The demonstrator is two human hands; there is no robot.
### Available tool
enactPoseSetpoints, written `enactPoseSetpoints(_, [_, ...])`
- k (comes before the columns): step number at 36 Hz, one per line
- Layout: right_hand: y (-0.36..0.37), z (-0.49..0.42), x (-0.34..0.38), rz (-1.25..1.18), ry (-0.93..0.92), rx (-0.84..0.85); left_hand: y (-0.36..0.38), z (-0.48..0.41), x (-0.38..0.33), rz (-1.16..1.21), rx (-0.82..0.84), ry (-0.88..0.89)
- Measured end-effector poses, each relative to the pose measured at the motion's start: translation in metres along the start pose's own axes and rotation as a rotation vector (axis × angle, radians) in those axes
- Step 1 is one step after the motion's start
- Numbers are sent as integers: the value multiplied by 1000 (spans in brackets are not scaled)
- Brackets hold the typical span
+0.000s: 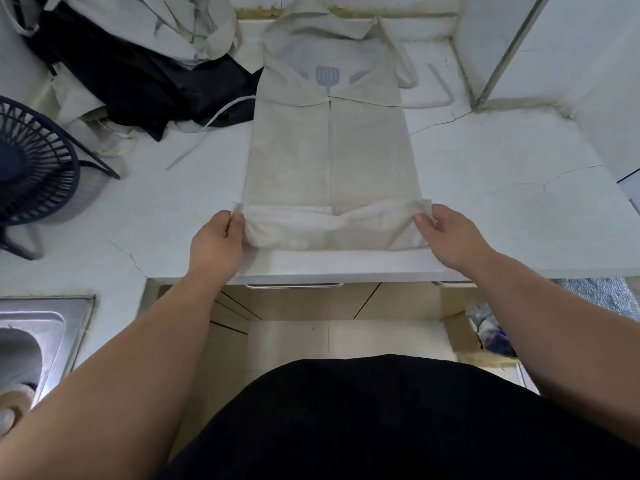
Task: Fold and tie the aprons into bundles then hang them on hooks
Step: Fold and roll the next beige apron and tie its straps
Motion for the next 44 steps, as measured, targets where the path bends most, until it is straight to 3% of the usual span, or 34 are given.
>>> enactPoseSetpoints(20, [16,-32,4,237,269,41,23,-39,1,-487,3,-48])
enactPoseSetpoints(29, [-1,-34,0,22,492,-88,18,-45,0,-345,-41,-173])
enactPoseSetpoints(34, [-1,-38,-1,-206,570,18,14,-59,-5,-286,70,-333])
enactPoseSetpoints(39, [1,-33,0,-304,588,88,12,-63,-10,-342,202,-300])
enactPoseSetpoints(44, [4,-30,-2,-425,497,39,11,-62,-3,1,210,-235])
Point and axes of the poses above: each hand's wrist, its own z-axis away from the middle knuckle, its own y-axis out of the palm, x = y × z, the point moved 3 cm from there along -z, towards the middle knuckle, and after that the axes turned 1 degree about y, right-handed, at the moved point
